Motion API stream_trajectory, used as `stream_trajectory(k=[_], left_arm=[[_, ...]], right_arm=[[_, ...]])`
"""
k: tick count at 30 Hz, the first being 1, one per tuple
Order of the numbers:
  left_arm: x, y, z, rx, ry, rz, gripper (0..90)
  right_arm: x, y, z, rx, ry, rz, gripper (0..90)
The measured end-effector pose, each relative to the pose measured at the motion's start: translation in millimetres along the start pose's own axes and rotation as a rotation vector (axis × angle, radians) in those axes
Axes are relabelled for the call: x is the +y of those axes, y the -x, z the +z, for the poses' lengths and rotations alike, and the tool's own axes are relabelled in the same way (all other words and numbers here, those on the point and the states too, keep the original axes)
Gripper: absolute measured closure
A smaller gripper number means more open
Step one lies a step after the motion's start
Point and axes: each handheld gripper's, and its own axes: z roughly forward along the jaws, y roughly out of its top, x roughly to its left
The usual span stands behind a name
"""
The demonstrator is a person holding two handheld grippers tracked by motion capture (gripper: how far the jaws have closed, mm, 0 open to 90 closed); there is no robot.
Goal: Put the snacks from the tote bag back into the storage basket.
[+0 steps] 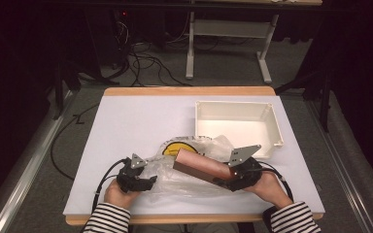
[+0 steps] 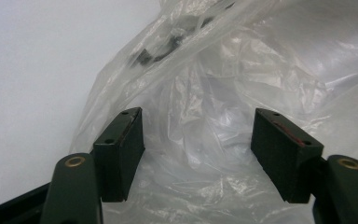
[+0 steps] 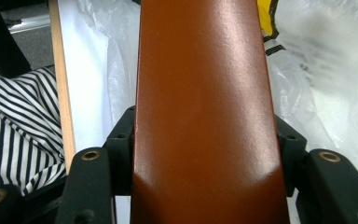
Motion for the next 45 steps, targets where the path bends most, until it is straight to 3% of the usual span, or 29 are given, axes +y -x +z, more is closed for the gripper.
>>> stream_trajectory(k=[5,18,24,31,45], left_arm=[[0.0,-0.1,0.2,-0.003,0.001,-0.001,35.0],[-0.1,-0.4,0.2,-0.003,0.002,0.002,35.0],[-0.1,-0.2,0.3,-0.004,0.002,-0.002,35.0],[-0.2,-0.6,0.2,-0.005,0.003,0.003,35.0],[-0.4,-0.5,0.1,-0.004,0.003,0.005,35.0]], right_arm=[[-1.2,3.8,-6.0,-0.009,0.007,0.014,43.1],[-3.0,13.0,-35.6,-0.042,0.089,0.069,43.2],[-3.2,15.2,-38.8,-0.049,0.077,0.076,43.2],[-1.3,18.8,-50.7,-0.065,0.113,0.1,43.2],[-5.1,34.3,-64.7,-0.133,0.075,0.133,43.3]])
